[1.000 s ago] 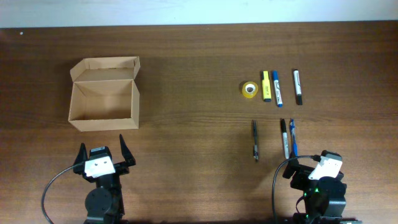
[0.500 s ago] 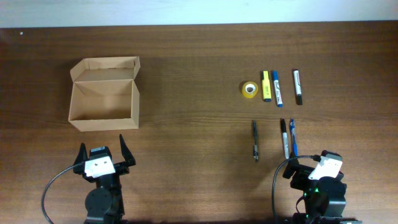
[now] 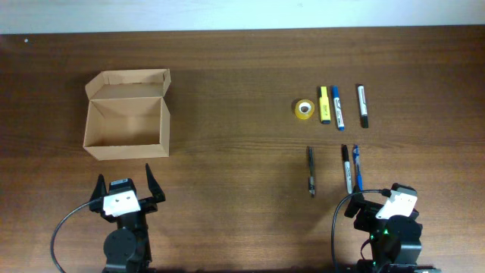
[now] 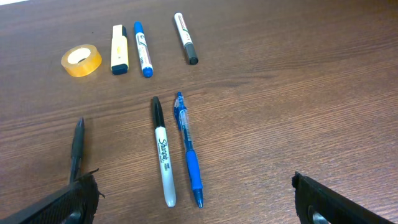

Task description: Pack container

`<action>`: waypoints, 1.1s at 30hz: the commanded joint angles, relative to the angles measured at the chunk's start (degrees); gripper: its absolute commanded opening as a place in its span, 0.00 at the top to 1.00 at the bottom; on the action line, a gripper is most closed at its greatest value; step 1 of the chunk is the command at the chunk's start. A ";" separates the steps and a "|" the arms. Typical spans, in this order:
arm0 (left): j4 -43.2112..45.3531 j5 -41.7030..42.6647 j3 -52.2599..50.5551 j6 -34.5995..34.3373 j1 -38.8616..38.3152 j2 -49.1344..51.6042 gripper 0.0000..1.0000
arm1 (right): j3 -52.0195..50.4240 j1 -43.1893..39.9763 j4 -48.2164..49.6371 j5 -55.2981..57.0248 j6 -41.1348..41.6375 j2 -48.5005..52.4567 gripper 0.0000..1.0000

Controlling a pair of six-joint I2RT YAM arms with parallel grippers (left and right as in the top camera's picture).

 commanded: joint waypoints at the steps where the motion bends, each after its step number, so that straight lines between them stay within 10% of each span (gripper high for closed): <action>1: -0.28 -0.42 -0.17 0.70 -0.20 -0.52 0.00 | -0.20 -0.48 -0.04 -0.07 0.28 -0.48 0.01; 20: 8.59 11.82 3.67 0.17 -0.20 0.85 0.00 | -0.20 -0.48 -0.04 -0.07 0.28 -0.48 0.01; 26: -10.12 11.17 26.36 -1.92 -0.20 16.44 0.00 | -0.20 -0.48 -0.04 -0.07 0.28 -0.48 0.01; 33: -41.68 9.92 74.31 -0.70 -0.17 57.05 0.00 | -0.20 -0.48 -0.04 -0.07 0.28 -0.48 0.01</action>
